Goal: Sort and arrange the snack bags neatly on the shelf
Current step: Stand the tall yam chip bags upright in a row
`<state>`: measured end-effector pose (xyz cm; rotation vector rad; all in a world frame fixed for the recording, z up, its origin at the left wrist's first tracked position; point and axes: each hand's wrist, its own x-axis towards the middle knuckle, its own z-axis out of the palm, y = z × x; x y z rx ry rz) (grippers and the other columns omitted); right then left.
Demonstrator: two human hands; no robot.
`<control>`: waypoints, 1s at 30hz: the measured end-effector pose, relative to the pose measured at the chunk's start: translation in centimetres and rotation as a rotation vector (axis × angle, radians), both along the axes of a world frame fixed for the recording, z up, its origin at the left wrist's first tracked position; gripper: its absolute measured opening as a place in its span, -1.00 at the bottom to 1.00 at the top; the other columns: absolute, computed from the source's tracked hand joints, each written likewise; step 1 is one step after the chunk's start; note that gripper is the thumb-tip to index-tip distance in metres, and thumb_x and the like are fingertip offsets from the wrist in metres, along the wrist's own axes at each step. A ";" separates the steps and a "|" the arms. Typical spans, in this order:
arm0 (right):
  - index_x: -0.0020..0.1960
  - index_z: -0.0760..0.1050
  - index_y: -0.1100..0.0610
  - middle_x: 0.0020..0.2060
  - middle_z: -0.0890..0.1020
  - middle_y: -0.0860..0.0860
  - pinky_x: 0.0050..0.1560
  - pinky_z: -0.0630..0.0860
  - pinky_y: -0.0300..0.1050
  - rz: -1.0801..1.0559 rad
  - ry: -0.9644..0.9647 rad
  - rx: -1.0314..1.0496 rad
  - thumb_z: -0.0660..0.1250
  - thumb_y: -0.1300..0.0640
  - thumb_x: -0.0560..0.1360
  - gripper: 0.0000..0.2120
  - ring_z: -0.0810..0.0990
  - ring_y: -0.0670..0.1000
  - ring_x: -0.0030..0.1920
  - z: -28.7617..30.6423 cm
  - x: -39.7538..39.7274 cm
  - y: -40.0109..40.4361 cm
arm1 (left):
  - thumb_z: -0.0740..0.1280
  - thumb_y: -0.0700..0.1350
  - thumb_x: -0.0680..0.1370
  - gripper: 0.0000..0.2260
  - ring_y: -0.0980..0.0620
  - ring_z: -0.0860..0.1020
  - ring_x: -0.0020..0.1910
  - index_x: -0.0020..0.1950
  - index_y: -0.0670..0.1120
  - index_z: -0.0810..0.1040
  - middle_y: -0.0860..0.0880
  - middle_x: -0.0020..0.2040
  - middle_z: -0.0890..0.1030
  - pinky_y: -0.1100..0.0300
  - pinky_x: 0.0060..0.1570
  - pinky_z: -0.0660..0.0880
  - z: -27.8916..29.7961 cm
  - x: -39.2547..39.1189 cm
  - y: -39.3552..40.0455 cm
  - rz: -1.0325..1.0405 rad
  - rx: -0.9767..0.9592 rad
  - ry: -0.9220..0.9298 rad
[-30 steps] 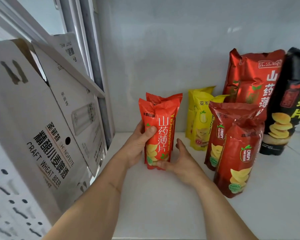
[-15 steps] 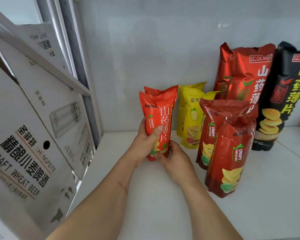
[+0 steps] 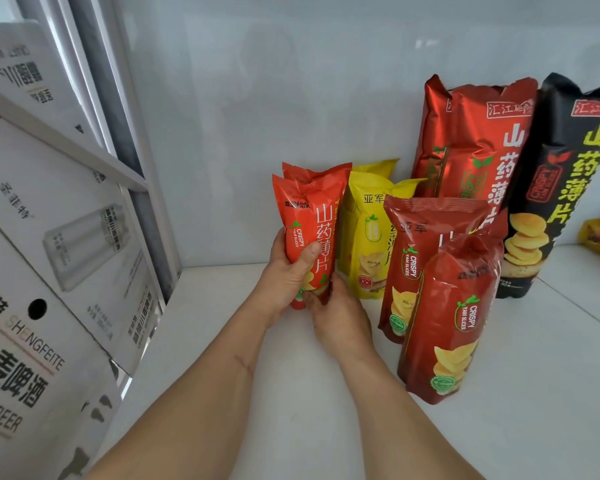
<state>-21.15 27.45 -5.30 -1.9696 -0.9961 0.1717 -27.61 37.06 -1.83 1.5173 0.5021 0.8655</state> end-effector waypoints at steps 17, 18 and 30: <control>0.39 0.33 -0.01 0.26 0.55 -0.01 0.16 0.52 0.05 -0.167 -0.088 0.031 0.40 -0.11 0.47 -0.44 0.51 0.08 0.26 -0.7 0.8 0.9 | 0.43 0.49 0.27 -0.12 0.02 0.59 0.27 0.47 0.10 0.33 -0.06 0.42 0.44 -0.05 0.24 0.57 -1.6 1.4 2.2 -0.015 0.047 0.093; 0.39 0.34 0.00 0.25 0.55 0.00 0.16 0.52 0.05 -0.180 -0.094 0.025 0.40 -0.10 0.47 -0.45 0.52 0.09 0.26 -0.8 0.8 0.9 | 0.43 0.48 0.27 -0.13 0.01 0.59 0.27 0.47 0.11 0.35 -0.06 0.42 0.45 -0.05 0.24 0.57 -1.7 1.6 2.3 -0.006 0.052 0.089; 0.40 0.36 0.11 0.29 0.50 0.11 0.19 0.45 0.00 -0.156 -0.235 -0.174 0.25 -0.05 0.58 -0.56 0.47 0.17 0.27 -0.2 -0.3 -2.1 | 0.42 0.29 0.45 -0.19 0.00 0.37 0.46 0.58 -0.04 0.24 -0.04 0.54 0.32 0.03 0.41 0.39 -1.2 -1.5 -1.0 0.194 0.111 0.278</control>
